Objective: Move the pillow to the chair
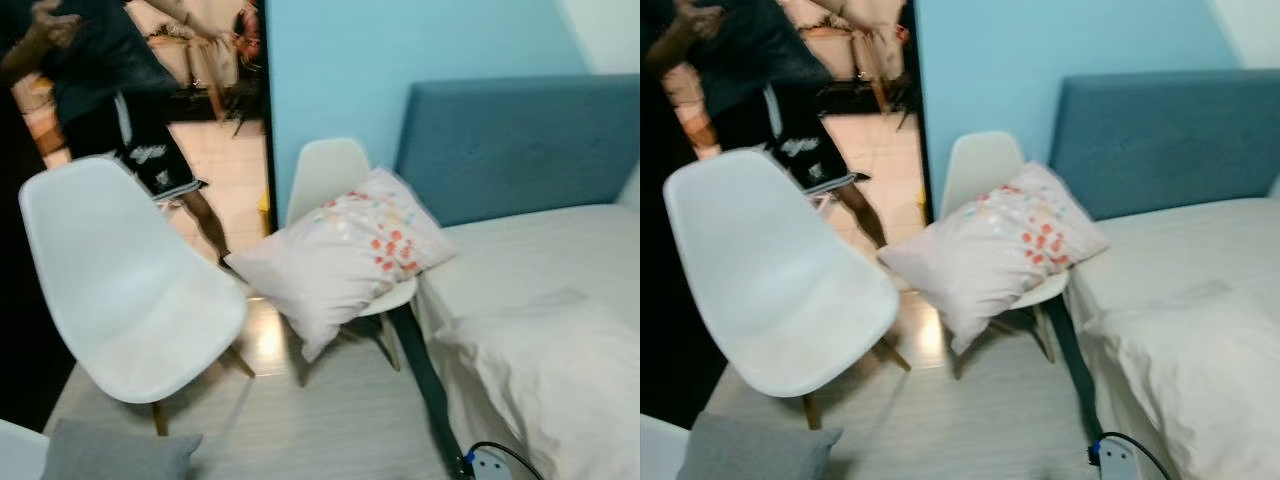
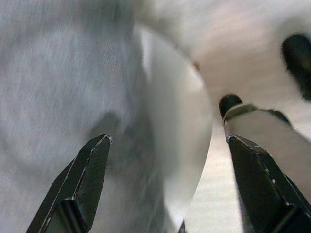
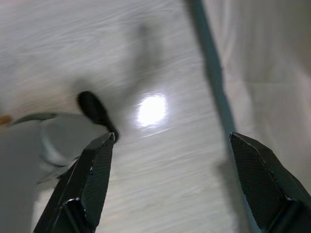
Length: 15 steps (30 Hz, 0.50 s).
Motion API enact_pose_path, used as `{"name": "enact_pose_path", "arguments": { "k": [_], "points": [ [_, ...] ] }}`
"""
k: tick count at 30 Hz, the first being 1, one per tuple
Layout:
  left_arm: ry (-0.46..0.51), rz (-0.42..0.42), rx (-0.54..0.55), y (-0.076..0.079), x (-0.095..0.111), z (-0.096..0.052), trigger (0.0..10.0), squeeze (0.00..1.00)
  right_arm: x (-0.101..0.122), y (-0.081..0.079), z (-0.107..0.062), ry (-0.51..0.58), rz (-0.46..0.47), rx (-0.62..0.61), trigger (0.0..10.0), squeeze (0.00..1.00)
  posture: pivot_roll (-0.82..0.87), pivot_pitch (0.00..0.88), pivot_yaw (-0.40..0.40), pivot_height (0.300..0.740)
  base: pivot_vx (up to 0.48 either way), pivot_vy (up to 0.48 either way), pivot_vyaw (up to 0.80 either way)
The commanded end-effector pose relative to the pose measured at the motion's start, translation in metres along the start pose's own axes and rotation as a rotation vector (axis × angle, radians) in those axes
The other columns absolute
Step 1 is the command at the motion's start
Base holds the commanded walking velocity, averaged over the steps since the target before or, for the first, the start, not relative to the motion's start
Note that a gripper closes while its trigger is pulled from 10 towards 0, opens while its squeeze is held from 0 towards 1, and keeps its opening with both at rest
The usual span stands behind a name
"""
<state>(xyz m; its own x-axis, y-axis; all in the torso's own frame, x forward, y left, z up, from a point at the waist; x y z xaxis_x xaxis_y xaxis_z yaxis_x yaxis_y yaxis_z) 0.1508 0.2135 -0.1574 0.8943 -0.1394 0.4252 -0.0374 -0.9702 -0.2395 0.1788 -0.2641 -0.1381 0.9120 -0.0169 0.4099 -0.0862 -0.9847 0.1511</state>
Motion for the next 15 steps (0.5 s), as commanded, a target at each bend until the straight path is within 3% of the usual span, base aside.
{"name": "enact_pose_path", "arguments": {
  "k": [1, 5, 15],
  "points": [
    [-0.036, 0.009, -0.003, -0.001, -0.013, -0.002, 10.0, 0.0, -0.009, -0.001, 0.0, -0.018, -0.003, 0.015, 10.0, 0.0, -0.09, 0.0, -0.022, 0.74, 0.0, 0.0, -0.76],
    [-0.038, 0.011, -0.006, 0.0, -0.014, -0.002, 10.0, 0.0, -0.021, 0.011, -0.003, -0.032, -0.005, 0.004, 10.0, 0.0, -0.09, 0.0, -0.022, 0.74, 0.0, 0.0, -0.76],
    [-0.044, 0.019, -0.008, -0.001, -0.017, -0.002, 10.0, 0.0, -0.028, 0.015, -0.004, -0.042, -0.005, 0.002, 10.0, 0.0, -0.09, 0.0, -0.012, 0.74, 0.0, 0.0, -0.76]
  ]
}}
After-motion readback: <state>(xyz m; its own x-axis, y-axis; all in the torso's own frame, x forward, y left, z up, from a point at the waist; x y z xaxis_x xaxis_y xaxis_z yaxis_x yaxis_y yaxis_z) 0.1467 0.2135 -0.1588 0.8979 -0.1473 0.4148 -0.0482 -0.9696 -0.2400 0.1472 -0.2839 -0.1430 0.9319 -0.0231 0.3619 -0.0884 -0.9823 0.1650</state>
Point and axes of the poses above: a point about 5 cm out from each wrist's last joint towards the gripper, its own z axis pointing out of the wrist towards the gripper, its own x axis along the axis of the wrist's last joint, y = z × x, the point moved 6 cm from there along z, pointing out of the wrist towards the gripper, and after that the axes turned 6 degrees about -z, right-handed, at the moved point
